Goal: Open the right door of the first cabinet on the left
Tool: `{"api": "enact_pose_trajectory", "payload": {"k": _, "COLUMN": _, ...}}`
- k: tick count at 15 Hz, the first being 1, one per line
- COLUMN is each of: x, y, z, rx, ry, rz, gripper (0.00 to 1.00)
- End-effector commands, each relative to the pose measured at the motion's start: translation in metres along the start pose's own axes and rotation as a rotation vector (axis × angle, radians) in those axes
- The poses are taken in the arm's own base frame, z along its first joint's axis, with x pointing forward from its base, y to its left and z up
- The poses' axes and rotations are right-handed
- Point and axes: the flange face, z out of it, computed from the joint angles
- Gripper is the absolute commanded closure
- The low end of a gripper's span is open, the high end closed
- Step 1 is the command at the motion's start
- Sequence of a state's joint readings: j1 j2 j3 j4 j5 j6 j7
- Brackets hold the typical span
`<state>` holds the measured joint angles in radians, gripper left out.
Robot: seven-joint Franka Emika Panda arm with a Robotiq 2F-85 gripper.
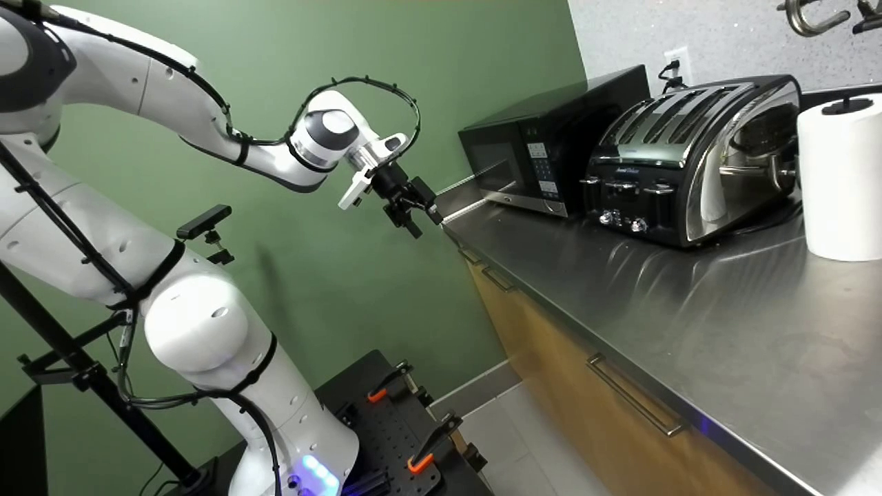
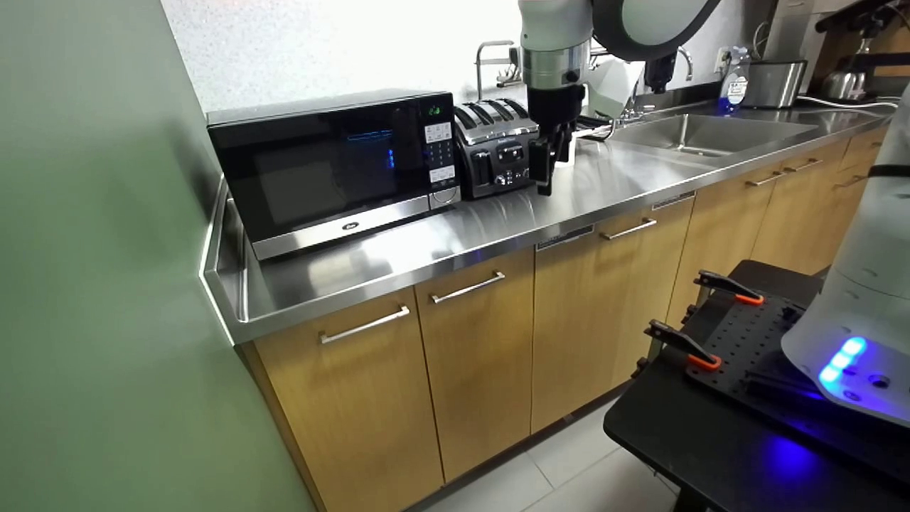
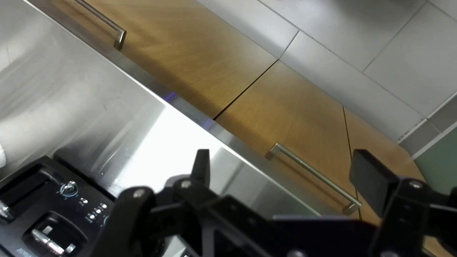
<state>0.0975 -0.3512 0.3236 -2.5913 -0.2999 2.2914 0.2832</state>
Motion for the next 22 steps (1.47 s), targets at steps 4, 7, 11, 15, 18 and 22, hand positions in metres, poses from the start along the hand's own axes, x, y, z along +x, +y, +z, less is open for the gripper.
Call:
{"api": "enact_pose_trajectory", "payload": {"k": 4, "x": 0.002, "y": -0.085, "z": -0.002, "rx": -0.226, "ry": 0.000, "rz": -0.116, "gripper": 0.00}}
{"api": "enact_pose_trajectory", "payload": {"k": 7, "x": 0.000, "y": -0.141, "z": 0.011, "rx": -0.392, "ry": 0.029, "rz": -0.121, "gripper": 0.00}}
{"api": "enact_pose_trajectory", "payload": {"k": 11, "x": -0.004, "y": -0.182, "z": 0.057, "rx": -0.581, "ry": 0.038, "rz": -0.079, "gripper": 0.00}}
{"api": "enact_pose_trajectory", "payload": {"k": 15, "x": -0.002, "y": -0.213, "z": 0.120, "rx": -0.680, "ry": -0.004, "rz": -0.108, "gripper": 0.00}}
{"api": "enact_pose_trajectory", "payload": {"k": 18, "x": -0.010, "y": -0.211, "z": 0.128, "rx": -0.649, "ry": -0.020, "rz": -0.140, "gripper": 0.00}}
{"api": "enact_pose_trajectory", "payload": {"k": 22, "x": -0.010, "y": -0.215, "z": 0.140, "rx": -0.652, "ry": -0.039, "rz": -0.149, "gripper": 0.00}}
